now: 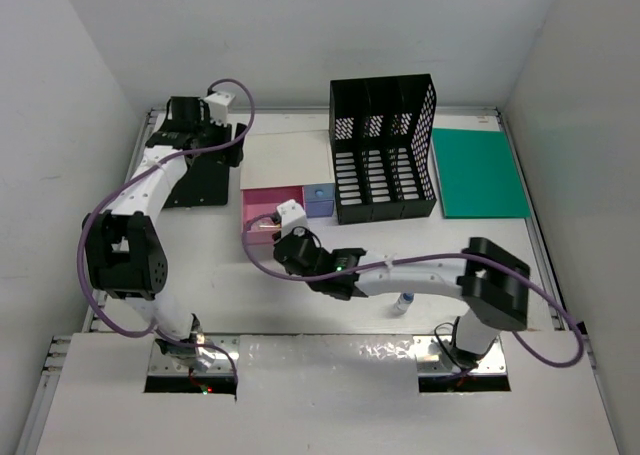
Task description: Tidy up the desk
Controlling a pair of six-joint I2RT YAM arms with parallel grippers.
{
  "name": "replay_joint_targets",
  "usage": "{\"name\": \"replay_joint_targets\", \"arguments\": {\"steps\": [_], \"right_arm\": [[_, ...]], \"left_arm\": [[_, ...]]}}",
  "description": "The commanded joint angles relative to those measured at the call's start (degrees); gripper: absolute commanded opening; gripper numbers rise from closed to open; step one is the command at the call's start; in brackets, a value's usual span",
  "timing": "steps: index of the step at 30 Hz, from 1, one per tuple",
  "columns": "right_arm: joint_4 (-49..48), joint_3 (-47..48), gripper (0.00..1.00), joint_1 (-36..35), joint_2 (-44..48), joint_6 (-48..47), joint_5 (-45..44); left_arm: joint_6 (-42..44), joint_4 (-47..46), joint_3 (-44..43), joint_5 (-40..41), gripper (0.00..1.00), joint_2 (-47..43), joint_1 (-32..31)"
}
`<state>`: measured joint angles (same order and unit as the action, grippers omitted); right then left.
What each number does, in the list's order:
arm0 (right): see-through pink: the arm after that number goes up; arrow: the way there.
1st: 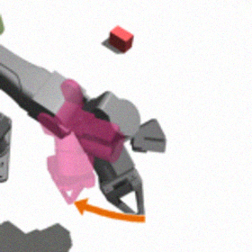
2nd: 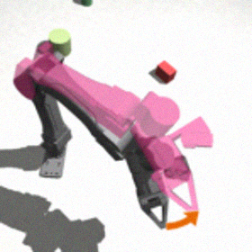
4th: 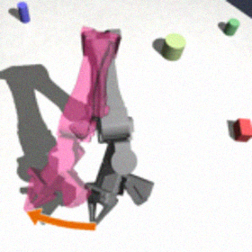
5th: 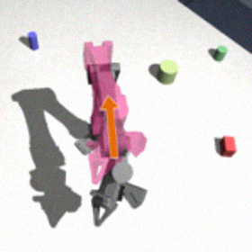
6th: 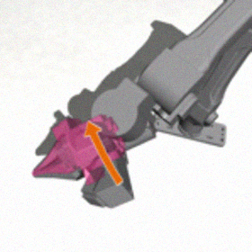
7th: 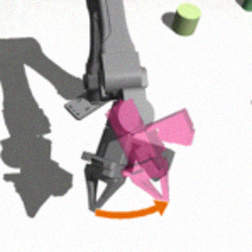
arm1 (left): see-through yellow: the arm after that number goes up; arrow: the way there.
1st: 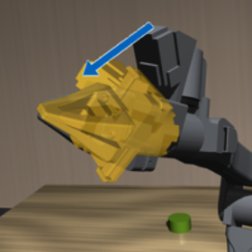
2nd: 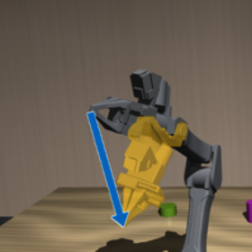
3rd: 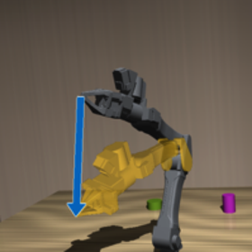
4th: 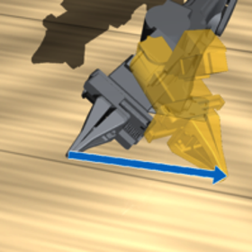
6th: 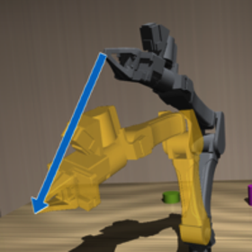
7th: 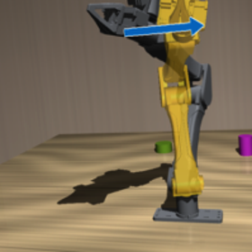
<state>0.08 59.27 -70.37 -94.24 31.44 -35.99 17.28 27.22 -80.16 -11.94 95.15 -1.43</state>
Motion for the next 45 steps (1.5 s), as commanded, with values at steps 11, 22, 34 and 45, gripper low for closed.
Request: {"name": "replay_joint_targets", "arguments": {"steps": [11,22,34,45], "right_arm": [[-9.48,9.02,0.29,1.90,-11.67,4.51,-4.09],[-9.13,15.61,0.28,7.08,-15.71,-0.68,-4.71],[-10.71,24.93,0.29,12.71,-23.71,-4.81,-6.81],[-13.16,15.37,0.33,12.89,-20.64,-3.50,-4.00]], "left_arm": [[-1.55,-5.25,0.62,0.17,0.95,2.05,-0.77],[0.21,-6.04,1.50,0.08,0.93,2.76,-0.85],[1.35,-6.22,1.50,0.08,0.93,4.16,-0.85],[2.32,-6.30,2.20,0.61,0.93,3.28,-0.85]]}}
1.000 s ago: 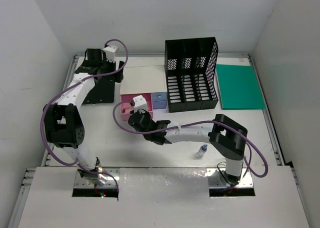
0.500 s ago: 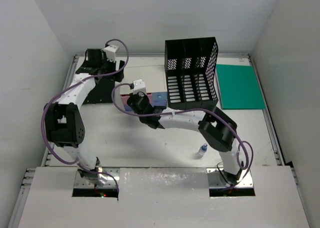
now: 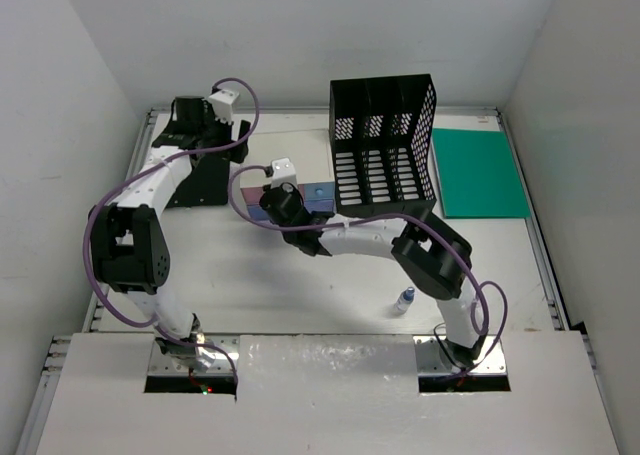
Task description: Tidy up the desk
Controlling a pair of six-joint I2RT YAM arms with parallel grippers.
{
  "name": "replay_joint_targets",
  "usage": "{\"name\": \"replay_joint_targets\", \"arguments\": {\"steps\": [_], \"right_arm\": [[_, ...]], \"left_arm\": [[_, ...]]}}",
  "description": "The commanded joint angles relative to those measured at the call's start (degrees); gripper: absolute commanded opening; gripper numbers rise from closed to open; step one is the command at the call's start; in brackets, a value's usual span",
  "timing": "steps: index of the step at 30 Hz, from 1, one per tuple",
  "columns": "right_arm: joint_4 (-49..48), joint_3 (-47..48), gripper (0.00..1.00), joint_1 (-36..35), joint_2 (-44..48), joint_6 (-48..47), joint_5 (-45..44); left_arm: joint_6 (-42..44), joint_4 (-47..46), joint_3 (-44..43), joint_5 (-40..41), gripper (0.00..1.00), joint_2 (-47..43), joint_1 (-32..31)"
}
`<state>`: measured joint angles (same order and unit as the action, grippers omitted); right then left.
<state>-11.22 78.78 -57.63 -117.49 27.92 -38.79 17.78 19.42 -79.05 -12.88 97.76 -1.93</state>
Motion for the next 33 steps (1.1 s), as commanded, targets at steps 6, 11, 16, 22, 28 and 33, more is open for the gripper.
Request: {"name": "replay_joint_targets", "arguments": {"steps": [6,11,16,22,28,33], "right_arm": [[-3.90,-9.79,0.37,-1.61,1.31,5.91,-1.56],[-5.21,-7.42,0.38,-0.38,-1.77,5.56,-2.96],[-3.46,-1.55,0.38,-0.12,-5.46,4.07,-5.77],[-0.82,1.45,0.34,-0.03,-8.54,6.09,-11.13],[-0.29,3.31,0.26,0.15,-9.86,6.53,-14.21],[-0.55,3.04,0.14,0.23,-9.51,6.88,-15.88]], "left_arm": [[1.73,1.58,0.56,1.02,0.93,1.38,-0.35],[1.91,1.85,0.56,1.37,0.93,1.47,-0.35],[1.64,1.85,0.39,1.20,0.93,1.56,-0.35],[1.73,2.20,0.12,1.19,0.93,1.30,-0.35],[1.91,2.29,0.29,1.37,0.93,1.21,-0.35],[2.08,2.20,0.65,1.55,0.93,0.95,-0.35]]}}
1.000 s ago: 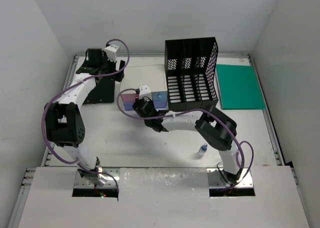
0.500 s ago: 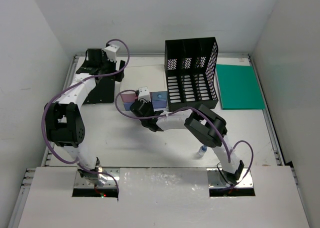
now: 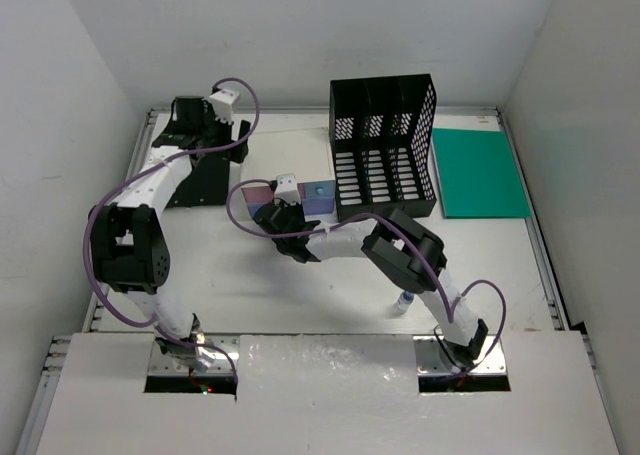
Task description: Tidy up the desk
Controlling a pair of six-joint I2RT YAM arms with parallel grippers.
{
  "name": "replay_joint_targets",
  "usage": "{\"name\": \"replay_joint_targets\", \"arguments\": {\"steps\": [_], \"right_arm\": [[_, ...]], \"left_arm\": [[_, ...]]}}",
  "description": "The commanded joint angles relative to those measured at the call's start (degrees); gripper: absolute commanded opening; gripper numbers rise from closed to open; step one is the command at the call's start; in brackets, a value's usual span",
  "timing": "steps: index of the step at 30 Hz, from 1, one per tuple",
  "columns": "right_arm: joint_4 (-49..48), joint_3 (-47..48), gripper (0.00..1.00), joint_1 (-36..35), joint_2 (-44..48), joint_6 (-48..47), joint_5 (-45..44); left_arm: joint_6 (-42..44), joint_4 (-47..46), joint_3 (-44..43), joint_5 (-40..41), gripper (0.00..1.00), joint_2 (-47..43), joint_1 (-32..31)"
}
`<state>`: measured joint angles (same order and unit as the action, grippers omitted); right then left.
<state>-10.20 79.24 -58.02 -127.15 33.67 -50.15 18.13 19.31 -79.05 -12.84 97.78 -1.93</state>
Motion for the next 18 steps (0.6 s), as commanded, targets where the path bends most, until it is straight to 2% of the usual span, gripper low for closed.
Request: {"name": "replay_joint_targets", "arguments": {"steps": [1,2,8,14,18], "right_arm": [[-1.58,2.50,0.05,0.63,0.15,1.22,-4.60],[-1.41,2.67,0.00,0.63,0.06,1.40,-4.61],[0.26,0.31,0.00,-0.16,1.02,4.64,-0.41],[-1.67,-9.88,0.00,-7.61,6.12,4.30,0.93],[-1.50,-19.10,0.00,-11.23,13.92,5.52,1.81]], "left_arm": [[1.73,2.31,0.65,1.50,0.93,0.92,-0.35],[1.73,2.31,0.65,1.42,0.93,0.84,-0.35],[1.82,2.31,0.65,1.59,0.93,0.57,-0.35],[2.17,2.05,0.47,2.56,0.93,0.66,-0.35],[2.17,2.22,0.21,2.65,0.93,1.10,-0.35]]}}
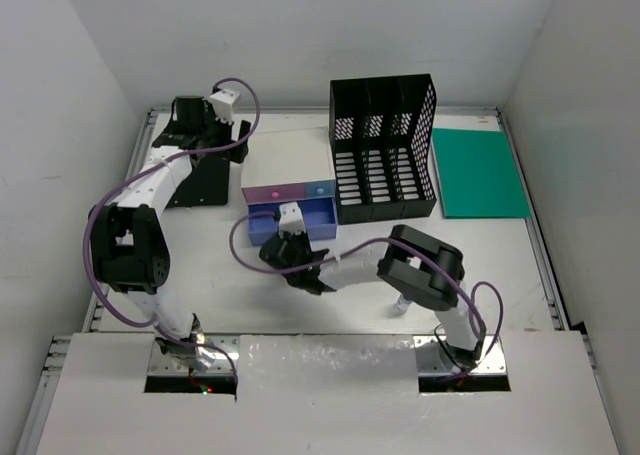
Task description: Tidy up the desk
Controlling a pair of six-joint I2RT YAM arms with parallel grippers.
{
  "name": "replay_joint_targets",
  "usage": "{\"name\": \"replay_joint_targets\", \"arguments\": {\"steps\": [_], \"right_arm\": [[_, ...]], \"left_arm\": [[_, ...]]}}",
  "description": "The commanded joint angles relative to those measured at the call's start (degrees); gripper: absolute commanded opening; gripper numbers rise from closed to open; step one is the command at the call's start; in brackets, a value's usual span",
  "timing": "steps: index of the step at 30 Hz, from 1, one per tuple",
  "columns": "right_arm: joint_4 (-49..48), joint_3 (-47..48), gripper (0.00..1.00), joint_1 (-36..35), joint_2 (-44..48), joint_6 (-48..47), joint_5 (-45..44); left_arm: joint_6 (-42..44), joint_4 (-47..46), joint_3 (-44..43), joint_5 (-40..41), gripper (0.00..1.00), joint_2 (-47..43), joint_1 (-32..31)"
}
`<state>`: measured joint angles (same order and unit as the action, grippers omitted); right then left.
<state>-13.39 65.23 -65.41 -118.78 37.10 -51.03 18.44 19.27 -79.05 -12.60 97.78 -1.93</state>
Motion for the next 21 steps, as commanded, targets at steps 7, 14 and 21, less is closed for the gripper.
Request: {"name": "replay_joint_targets", "arguments": {"steps": [7,14,21], "right_arm": [[7.48,-6.35,0.44,-5.78,11.99,-2.28,18.22],[39.09,5.15,0.99,-6.75,25.49,-20.38,36.05],[79.54,12.47,0.99,0.95,38.27,-11.01,30.36]], "left_arm": [[1.17,2.44,-0.14,2.23,0.93,0.75,-0.35],[1.16,3.14,-0.32,1.88,0.93,0.31,-0.35],[1.08,4.02,-0.84,0.74,0.94,-0.92,-0.35]]}}
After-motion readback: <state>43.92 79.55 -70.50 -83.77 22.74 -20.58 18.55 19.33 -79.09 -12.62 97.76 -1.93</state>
